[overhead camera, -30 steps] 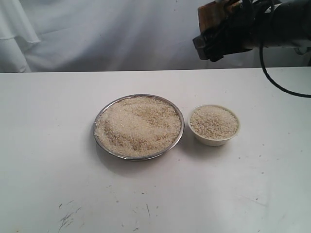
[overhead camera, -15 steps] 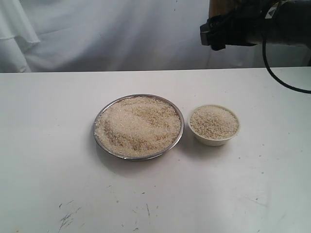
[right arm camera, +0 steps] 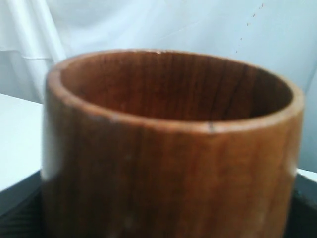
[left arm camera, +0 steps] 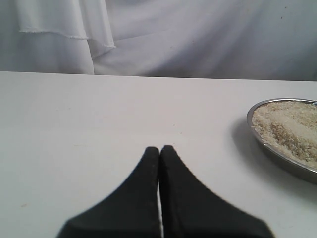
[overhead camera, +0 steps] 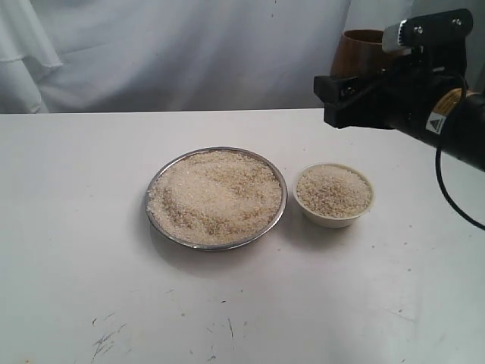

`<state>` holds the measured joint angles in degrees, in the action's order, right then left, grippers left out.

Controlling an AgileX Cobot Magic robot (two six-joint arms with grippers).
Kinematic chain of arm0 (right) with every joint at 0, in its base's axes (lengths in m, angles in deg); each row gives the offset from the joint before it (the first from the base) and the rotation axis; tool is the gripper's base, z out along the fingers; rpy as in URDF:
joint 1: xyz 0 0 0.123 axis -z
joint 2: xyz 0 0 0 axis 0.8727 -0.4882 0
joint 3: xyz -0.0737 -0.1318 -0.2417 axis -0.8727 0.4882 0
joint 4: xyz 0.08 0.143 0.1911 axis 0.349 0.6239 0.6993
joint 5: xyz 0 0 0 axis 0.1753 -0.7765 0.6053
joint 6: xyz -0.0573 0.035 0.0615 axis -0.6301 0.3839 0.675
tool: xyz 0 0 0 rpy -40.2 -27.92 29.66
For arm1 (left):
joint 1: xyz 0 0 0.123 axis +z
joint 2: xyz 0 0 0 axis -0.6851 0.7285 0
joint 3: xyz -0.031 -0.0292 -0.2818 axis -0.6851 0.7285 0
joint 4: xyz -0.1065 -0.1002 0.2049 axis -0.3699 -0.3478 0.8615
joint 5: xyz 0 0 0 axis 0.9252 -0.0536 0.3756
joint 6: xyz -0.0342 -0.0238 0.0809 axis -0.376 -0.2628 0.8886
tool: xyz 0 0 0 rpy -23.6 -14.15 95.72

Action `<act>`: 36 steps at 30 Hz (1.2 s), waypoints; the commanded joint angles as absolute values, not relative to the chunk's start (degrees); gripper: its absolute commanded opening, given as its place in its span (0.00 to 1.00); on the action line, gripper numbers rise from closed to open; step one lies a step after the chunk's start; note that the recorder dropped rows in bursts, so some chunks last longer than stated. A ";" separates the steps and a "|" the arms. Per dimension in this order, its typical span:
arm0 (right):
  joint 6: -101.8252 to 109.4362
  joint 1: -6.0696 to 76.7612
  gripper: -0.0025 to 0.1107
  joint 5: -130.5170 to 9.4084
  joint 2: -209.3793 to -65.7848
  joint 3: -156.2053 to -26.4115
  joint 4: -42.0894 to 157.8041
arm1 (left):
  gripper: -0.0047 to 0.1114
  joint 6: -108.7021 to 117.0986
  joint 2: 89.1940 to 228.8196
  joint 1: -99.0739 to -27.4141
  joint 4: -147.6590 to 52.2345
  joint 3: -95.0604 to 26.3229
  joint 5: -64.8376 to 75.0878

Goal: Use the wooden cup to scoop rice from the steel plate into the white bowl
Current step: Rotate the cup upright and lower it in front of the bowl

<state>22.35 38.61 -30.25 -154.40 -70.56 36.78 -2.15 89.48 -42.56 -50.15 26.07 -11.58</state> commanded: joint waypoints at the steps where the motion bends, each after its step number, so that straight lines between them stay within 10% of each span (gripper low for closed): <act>1: 23.85 39.70 0.02 -25.81 -153.71 -68.23 32.78 | 0.04 -2.33 89.19 -42.64 -50.19 26.32 -11.22; 36: 27.76 53.47 0.02 -0.80 -160.84 -62.36 -8.85 | 0.04 -2.33 89.19 -42.64 -50.19 26.32 -11.22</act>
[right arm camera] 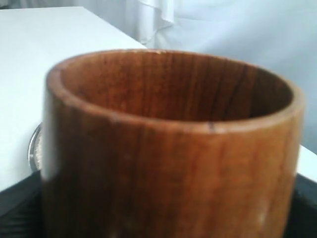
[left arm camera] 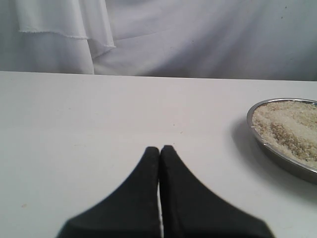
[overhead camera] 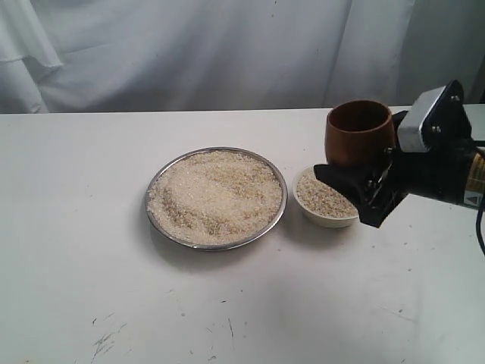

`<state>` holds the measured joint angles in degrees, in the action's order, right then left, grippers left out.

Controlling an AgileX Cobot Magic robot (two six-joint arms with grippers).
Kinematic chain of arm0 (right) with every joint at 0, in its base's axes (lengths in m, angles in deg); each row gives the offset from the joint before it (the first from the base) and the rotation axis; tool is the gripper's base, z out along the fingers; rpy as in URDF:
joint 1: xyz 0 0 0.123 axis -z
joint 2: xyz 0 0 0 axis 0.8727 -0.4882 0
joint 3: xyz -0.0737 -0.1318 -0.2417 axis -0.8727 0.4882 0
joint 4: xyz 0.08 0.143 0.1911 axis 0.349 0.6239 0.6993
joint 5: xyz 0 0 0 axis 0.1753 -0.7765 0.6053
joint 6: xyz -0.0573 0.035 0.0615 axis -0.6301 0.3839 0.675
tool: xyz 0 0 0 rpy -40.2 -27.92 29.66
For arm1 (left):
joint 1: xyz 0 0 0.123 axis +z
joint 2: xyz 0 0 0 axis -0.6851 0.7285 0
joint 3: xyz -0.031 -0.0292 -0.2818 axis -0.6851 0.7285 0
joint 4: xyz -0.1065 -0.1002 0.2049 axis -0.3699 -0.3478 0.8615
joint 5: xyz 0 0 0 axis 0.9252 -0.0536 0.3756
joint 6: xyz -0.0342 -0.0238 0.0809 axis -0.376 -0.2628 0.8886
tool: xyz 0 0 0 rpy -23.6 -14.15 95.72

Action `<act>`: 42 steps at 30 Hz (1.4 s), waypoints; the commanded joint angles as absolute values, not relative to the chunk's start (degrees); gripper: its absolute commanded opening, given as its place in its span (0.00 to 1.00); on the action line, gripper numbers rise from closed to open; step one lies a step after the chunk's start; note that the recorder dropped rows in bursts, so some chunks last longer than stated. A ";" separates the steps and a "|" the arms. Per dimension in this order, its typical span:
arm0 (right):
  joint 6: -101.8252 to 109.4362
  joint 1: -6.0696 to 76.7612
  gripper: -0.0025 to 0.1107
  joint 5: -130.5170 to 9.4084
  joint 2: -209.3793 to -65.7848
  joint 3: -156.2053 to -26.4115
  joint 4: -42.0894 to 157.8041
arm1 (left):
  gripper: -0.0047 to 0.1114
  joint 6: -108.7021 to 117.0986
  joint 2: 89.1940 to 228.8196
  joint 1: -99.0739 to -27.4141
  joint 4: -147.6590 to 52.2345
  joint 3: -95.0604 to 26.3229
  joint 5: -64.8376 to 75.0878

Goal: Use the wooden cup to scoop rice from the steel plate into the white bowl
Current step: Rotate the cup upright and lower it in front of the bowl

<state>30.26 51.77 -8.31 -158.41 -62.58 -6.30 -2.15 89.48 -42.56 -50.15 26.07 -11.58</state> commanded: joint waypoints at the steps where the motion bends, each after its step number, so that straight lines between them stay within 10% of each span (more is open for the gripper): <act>1: 27.67 54.15 0.02 0.66 -161.73 -62.71 -9.53 | 0.04 -2.33 89.19 -42.64 -50.19 26.32 -11.22; 42: 31.22 52.28 0.02 4.89 -178.55 -68.65 -26.99 | 0.04 -2.33 89.19 -42.64 -50.19 26.32 -11.22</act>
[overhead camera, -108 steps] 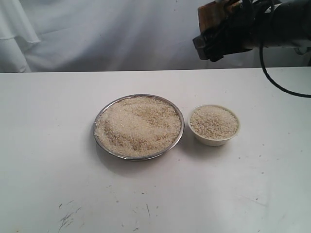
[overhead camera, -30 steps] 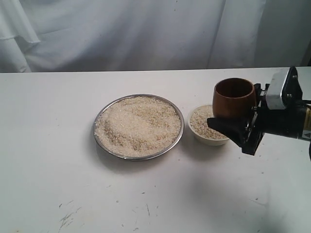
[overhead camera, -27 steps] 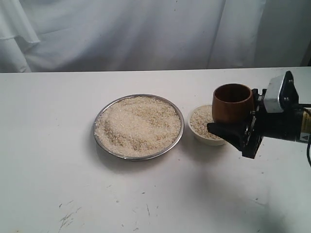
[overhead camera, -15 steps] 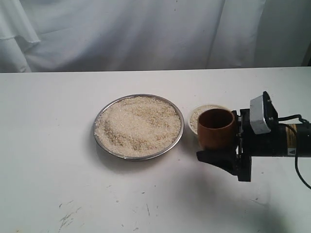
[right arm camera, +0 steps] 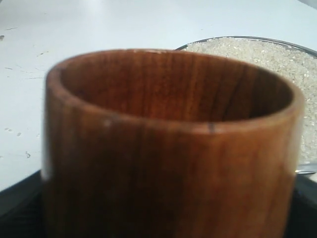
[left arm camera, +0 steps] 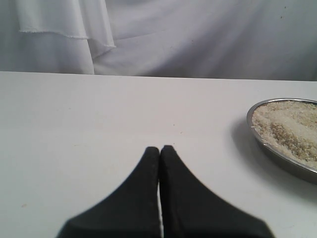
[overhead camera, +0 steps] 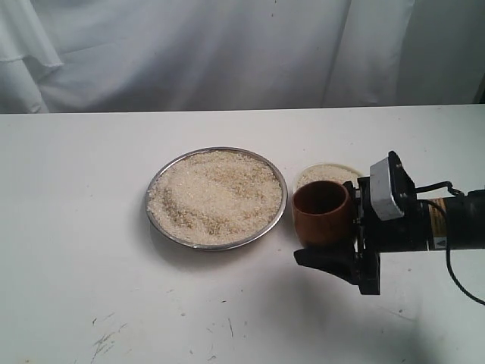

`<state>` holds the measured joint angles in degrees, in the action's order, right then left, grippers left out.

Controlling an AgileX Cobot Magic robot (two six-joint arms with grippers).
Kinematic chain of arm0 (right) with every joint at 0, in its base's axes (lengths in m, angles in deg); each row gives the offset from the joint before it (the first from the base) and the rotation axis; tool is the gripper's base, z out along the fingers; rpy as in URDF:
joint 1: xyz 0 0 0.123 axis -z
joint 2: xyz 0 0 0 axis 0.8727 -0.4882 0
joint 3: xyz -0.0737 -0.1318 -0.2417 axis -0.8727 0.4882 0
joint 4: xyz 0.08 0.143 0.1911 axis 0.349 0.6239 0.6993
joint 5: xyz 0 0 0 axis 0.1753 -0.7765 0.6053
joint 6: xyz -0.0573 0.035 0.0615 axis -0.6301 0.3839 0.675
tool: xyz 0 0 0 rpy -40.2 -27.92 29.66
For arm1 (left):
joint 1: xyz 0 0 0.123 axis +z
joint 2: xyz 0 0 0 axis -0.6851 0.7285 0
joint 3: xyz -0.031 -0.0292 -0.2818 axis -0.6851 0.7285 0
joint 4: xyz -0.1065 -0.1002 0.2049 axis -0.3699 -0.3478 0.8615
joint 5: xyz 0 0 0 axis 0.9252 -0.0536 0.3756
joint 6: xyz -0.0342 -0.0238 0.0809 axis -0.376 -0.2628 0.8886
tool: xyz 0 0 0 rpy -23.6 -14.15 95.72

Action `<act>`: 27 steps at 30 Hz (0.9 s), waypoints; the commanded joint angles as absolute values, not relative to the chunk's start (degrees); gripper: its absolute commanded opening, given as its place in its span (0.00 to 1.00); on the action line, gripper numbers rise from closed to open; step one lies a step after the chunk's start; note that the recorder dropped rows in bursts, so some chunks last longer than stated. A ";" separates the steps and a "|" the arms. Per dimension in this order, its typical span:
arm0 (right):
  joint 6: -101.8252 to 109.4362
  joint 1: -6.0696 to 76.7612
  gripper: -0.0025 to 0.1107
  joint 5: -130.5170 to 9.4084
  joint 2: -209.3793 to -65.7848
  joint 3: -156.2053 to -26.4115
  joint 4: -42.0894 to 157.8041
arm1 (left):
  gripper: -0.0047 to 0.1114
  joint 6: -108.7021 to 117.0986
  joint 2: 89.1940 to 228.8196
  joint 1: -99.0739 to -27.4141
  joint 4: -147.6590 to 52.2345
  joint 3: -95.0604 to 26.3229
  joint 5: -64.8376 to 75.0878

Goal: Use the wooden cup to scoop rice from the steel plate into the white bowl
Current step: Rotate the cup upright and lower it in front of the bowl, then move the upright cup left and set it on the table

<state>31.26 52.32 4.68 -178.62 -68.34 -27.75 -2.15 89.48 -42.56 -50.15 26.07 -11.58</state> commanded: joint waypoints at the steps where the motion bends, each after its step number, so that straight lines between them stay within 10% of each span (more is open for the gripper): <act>1: 31.22 52.28 0.02 4.89 -178.55 -68.65 -26.87 | 0.04 -2.33 89.19 -42.64 -50.19 26.32 -11.22; 27: 27.20 53.72 0.02 7.32 -187.42 -70.41 -27.49 | 0.04 -2.33 89.19 -42.64 -50.19 26.32 -11.22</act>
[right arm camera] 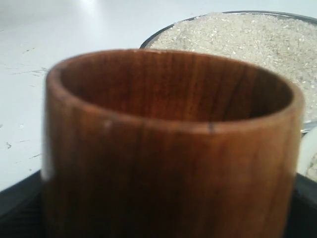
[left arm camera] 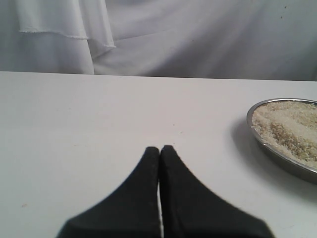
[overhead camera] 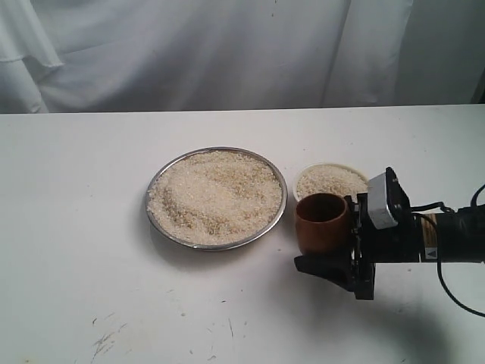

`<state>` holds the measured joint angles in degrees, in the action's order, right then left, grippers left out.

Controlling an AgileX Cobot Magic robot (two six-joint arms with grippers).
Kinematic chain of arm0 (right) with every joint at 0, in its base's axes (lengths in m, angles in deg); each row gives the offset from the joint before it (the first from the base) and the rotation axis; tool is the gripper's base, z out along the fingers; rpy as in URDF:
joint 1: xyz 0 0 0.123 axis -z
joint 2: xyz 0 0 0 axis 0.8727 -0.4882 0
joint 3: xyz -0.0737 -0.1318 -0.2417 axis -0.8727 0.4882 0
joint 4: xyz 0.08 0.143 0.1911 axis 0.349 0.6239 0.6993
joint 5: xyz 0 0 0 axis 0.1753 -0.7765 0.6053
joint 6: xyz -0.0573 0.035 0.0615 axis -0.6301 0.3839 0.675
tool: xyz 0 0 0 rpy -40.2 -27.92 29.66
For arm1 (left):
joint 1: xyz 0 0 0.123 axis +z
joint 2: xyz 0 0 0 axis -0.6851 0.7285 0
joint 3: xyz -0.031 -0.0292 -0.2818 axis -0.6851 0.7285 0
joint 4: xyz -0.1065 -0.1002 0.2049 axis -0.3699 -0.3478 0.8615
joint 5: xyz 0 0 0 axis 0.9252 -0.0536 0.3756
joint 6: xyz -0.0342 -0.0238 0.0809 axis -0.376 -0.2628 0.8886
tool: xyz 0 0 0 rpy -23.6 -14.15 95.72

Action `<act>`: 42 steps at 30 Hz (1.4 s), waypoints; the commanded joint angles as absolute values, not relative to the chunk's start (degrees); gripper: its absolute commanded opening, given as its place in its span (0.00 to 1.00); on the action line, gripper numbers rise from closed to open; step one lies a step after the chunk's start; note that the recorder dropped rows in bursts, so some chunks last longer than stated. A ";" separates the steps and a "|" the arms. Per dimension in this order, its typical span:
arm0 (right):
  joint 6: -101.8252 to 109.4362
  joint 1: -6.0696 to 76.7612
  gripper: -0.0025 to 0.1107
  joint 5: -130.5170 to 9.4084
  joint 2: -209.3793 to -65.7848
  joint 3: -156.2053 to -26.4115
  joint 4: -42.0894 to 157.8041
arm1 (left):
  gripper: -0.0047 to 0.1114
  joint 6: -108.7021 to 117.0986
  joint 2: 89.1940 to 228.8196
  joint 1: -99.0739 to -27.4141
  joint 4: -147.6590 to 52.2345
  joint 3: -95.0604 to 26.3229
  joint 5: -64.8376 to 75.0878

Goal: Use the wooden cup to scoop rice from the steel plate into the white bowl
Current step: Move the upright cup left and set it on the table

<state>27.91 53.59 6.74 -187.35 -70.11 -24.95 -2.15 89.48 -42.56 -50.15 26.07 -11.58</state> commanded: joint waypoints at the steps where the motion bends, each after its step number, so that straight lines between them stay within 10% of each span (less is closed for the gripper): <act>1: 27.20 53.43 0.02 6.60 -187.42 -70.41 -28.52 | 0.04 -2.33 89.19 -42.64 -50.19 26.32 -11.22; 42: 25.47 47.11 0.02 2.14 -185.71 -70.98 -25.70 | 0.04 -2.33 89.19 -42.64 -50.19 26.32 -11.22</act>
